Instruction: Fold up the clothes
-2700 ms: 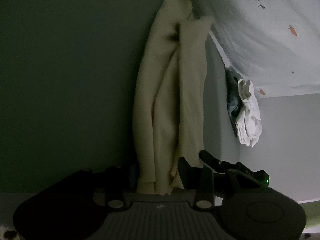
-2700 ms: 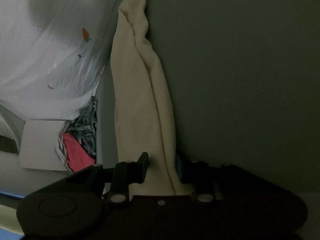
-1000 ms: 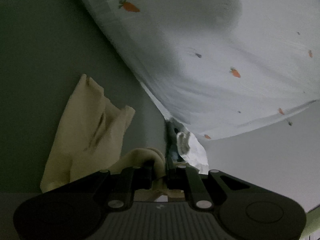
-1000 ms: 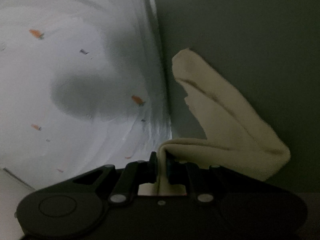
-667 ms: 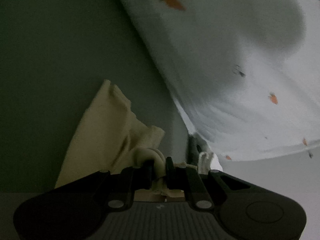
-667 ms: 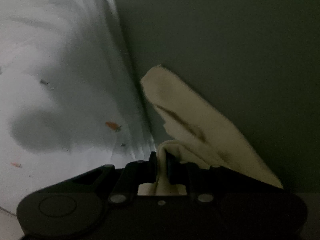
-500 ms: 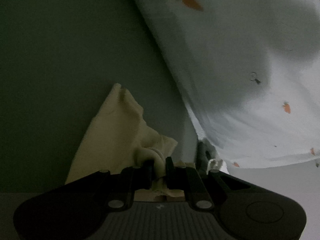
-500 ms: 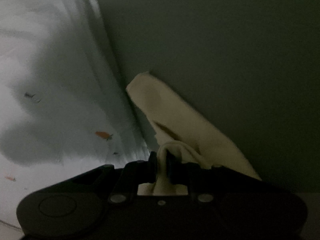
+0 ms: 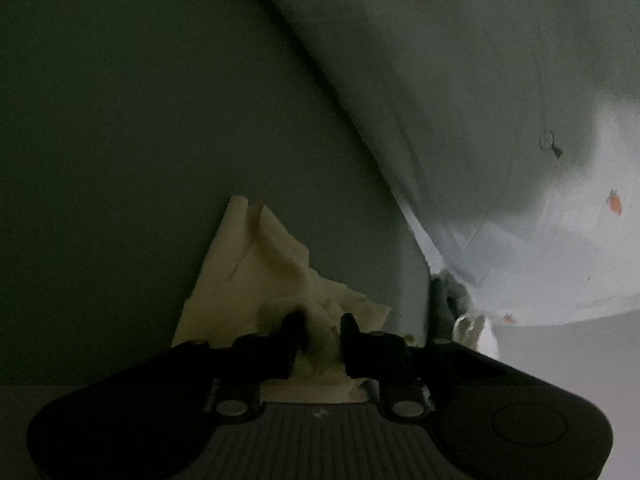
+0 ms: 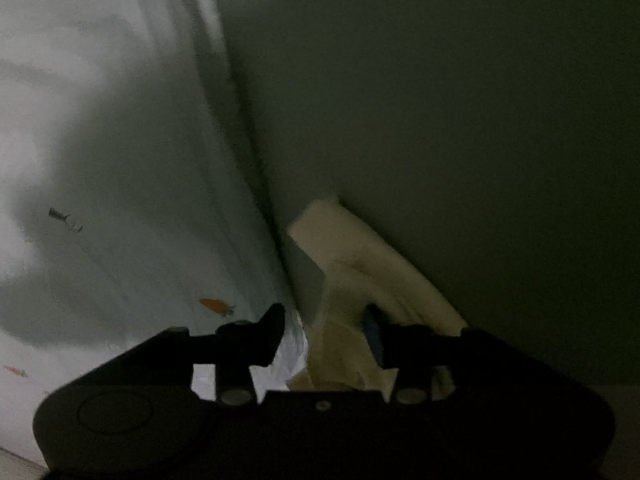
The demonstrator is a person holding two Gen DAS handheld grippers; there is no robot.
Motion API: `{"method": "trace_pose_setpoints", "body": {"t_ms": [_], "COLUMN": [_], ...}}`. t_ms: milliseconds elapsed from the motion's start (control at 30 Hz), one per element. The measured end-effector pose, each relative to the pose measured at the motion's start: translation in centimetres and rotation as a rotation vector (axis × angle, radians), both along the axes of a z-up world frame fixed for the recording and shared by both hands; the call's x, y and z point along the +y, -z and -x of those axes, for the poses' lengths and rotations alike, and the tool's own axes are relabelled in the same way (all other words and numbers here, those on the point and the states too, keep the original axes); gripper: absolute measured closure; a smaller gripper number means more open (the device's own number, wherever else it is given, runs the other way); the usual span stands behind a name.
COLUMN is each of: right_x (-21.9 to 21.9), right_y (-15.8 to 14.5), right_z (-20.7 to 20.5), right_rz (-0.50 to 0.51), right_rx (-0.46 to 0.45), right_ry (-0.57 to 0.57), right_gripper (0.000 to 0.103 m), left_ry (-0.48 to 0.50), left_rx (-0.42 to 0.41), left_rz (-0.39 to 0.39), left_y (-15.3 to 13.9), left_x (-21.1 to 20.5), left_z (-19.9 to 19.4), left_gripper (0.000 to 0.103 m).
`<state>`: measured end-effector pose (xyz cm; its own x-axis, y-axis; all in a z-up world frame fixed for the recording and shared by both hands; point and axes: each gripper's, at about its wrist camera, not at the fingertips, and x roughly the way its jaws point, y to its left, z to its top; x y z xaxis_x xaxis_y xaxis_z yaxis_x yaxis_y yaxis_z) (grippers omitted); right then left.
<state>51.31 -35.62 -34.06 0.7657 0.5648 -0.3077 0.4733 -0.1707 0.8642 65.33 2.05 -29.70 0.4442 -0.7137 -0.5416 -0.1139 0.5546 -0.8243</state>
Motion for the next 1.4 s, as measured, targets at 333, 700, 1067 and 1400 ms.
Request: {"method": "trace_pose_setpoints", "body": {"t_ms": [333,700,1067,1400], "right_x": [0.8,7.9,8.8,9.6], "right_y": [-5.9,-8.7,-8.7,-8.8], "right_z": [-2.0,-3.4,-5.6,-5.4], "right_rz": [0.471,1.075,1.178,1.157], "right_rx": [-0.065,-0.079,-0.115,-0.206], "right_ry": [-0.216,-0.627,-0.684,-0.737], "right_gripper": [0.051,0.035,0.034,0.076], "left_ry": [-0.130,0.016,0.157,0.094], "left_rx": [-0.082,-0.154,-0.240,-0.198], "left_rz": [0.032,-0.300,-0.424,-0.303], "left_y": [-1.6,-2.3,-1.1,-0.3], "left_x": [1.7,2.1,-1.5,-0.3], "left_z": [1.3,2.3,2.3,2.8], "left_gripper": [0.045,0.024,0.014,0.076]}}
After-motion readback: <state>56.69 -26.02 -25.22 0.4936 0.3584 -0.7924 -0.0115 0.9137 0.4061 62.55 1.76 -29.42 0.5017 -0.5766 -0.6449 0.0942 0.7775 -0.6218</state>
